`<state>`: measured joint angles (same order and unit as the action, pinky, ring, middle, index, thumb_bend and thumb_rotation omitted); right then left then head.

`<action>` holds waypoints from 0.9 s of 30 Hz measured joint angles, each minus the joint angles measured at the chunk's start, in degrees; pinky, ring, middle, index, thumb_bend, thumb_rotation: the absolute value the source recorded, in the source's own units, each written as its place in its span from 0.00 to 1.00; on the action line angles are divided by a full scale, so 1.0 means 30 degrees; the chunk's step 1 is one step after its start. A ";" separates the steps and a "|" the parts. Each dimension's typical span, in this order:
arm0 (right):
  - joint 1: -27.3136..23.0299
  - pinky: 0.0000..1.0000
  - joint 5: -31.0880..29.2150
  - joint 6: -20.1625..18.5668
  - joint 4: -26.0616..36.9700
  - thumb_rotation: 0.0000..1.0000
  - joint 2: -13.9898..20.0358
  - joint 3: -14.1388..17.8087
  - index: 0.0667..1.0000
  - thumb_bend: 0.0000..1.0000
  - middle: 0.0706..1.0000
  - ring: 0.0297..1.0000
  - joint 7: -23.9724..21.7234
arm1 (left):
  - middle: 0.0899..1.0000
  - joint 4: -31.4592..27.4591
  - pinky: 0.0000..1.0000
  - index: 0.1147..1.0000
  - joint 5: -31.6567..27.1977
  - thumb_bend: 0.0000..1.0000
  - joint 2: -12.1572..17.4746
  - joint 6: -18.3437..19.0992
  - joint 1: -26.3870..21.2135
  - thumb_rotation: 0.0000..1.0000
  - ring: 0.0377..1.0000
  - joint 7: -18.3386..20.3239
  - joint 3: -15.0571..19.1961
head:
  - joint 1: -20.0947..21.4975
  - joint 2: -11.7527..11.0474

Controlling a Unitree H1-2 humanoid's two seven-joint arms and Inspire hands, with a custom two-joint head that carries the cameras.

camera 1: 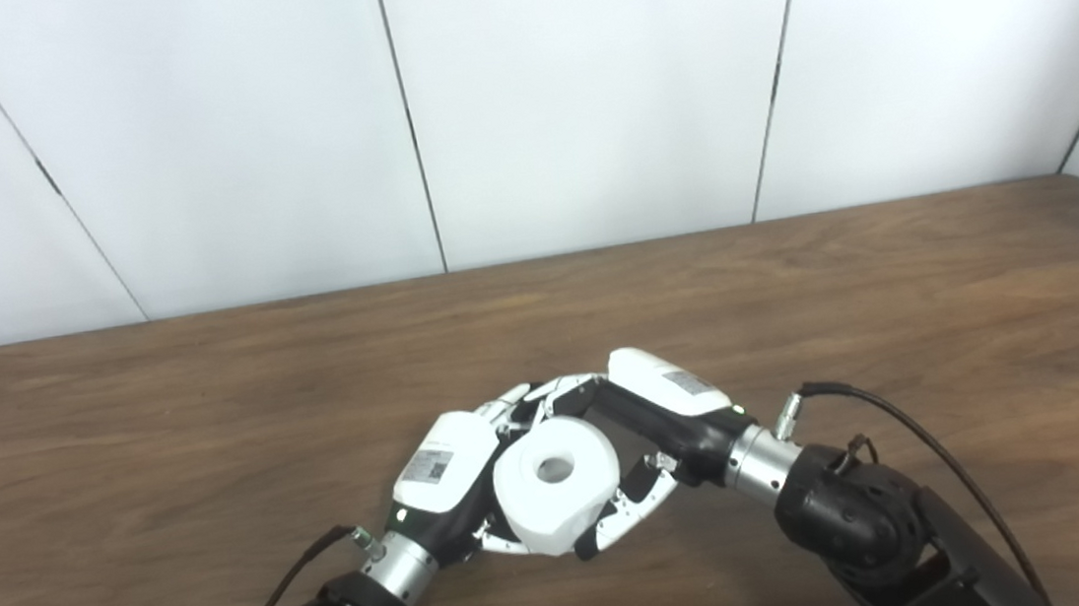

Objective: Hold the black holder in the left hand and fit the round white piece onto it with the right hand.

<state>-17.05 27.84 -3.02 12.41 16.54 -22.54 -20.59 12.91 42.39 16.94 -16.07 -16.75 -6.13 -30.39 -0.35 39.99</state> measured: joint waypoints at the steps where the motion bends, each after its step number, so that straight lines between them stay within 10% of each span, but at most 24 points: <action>1: 0.0000 0.68 0.0028 -0.0001 0.0017 0.13 0.0009 -0.0009 0.44 0.52 0.76 0.81 -0.0008 | 0.83 0.0004 0.84 0.41 0.0003 0.52 -0.0006 -0.0001 -0.0001 0.06 0.92 -0.0004 0.0000 | 0.0000 0.0000; 27: -0.0090 0.71 0.0033 0.0050 -0.0515 0.13 0.0066 0.0909 0.44 0.52 0.77 0.82 0.0193 | 0.84 -0.0104 0.87 0.41 0.0012 0.52 -0.0034 0.0127 0.0034 0.06 0.93 0.0072 -0.0012 | 0.0205 0.0088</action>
<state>-17.32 27.94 -2.87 10.86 16.74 -19.81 -20.01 12.60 42.42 16.84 -15.69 -16.64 -5.92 -30.42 0.26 40.25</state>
